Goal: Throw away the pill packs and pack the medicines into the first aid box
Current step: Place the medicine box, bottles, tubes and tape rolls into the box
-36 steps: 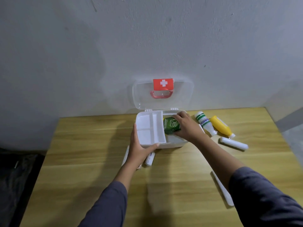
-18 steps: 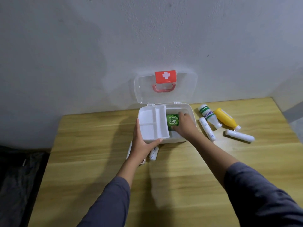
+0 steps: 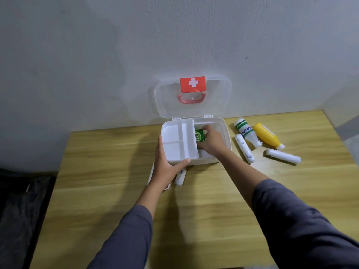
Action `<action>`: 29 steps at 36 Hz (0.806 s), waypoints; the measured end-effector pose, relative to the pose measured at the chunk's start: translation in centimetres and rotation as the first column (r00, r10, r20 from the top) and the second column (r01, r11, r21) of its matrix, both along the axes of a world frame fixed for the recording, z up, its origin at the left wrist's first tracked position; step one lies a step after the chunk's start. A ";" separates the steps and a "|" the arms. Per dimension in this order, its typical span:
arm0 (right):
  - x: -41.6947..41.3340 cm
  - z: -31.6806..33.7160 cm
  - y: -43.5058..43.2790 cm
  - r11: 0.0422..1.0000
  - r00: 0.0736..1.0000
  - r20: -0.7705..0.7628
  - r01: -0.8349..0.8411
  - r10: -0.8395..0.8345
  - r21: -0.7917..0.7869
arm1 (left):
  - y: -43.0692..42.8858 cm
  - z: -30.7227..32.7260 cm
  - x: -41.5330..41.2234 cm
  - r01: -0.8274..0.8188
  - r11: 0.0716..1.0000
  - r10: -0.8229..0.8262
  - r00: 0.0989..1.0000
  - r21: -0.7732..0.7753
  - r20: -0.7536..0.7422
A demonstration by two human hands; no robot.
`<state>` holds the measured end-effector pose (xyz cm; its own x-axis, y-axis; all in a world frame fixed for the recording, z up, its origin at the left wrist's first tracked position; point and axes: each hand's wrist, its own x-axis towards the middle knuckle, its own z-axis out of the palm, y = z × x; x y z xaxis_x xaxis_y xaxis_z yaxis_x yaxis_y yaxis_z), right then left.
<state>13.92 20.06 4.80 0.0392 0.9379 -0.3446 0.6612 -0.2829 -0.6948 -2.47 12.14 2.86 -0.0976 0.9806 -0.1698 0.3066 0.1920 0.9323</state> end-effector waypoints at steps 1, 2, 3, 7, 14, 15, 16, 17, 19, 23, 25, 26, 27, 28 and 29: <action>0.0 0.0 0.0 1.000 1.000 0.011 -0.008 0.008 0.000 | 0.0 0.0 0.0 -0.002 1.000 0.002 1.000 0.002 0.000; -0.1 0.1 0.0 1.000 1.000 0.022 -0.018 0.018 0.003 | 0.0 0.1 0.0 -0.001 1.000 0.001 1.000 0.001 0.002; -0.1 0.2 0.0 1.000 0.999 0.037 -0.030 0.030 0.003 | 0.0 0.1 0.0 0.001 1.000 -0.001 1.000 -0.002 0.001; -0.1 0.8 -0.1 0.996 0.992 0.096 -0.089 0.087 0.017 | 0.0 0.3 -0.1 0.014 1.000 -0.014 1.000 -0.007 -0.012; 2.0 3.8 -1.7 0.975 0.999 -0.005 0.041 -0.041 0.220 | 0.2 0.5 -0.3 0.055 0.998 -0.056 0.997 -0.009 -0.044; 2.8 4.4 -2.4 0.959 0.996 -0.033 0.083 -0.077 0.269 | 0.3 0.5 -0.4 0.063 0.998 -0.063 0.997 -0.004 -0.043; 3.7 4.8 -3.2 0.942 0.992 -0.055 0.123 -0.111 0.312 | 0.4 0.6 -0.4 0.064 0.998 -0.064 0.997 0.005 -0.042; 4.7 5.0 -4.1 0.925 0.987 -0.070 0.160 -0.145 0.345 | 0.4 0.5 -0.4 0.060 0.998 -0.059 0.997 0.013 -0.044; 6.8 4.9 -6.1 0.895 0.974 -0.074 0.228 -0.216 0.384 | 0.4 0.5 -0.2 0.055 0.998 -0.054 0.997 0.018 -0.049; 11.2 2.1 -11.5 0.902 0.948 0.025 0.294 -0.318 0.315 | 0.4 0.0 -0.2 0.043 0.999 -0.041 0.998 0.031 -0.045; 12.8 0.2 -14.3 0.910 0.926 0.116 0.322 -0.360 0.261 | 0.5 -0.1 -0.3 0.052 0.998 -0.051 0.998 0.030 -0.037; 13.3 -0.7 -15.7 0.911 0.913 0.147 0.344 -0.381 0.228 | 0.5 -0.2 -0.3 0.050 0.998 -0.049 0.998 0.026 -0.035; 13.7 -1.6 -16.9 0.914 0.905 0.174 0.356 -0.389 0.195 | 0.5 -0.3 -0.3 0.049 0.998 -0.048 0.998 0.028 -0.032; 13.9 -2.4 -17.9 0.920 0.902 0.198 0.355 -0.383 0.166 | 0.5 -0.3 -0.3 0.048 0.998 -0.047 0.998 0.030 -0.031; 14.1 -3.1 -18.9 0.929 0.902 0.226 0.343 -0.368 0.142 | 0.5 -0.3 -0.2 0.047 0.998 -0.046 0.999 0.035 -0.028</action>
<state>27.98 1.19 1.66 0.4475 0.8739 -0.1898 0.6818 -0.4708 -0.5600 -2.70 12.64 2.57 -0.0563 0.9895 -0.1330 0.3400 0.1443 0.9293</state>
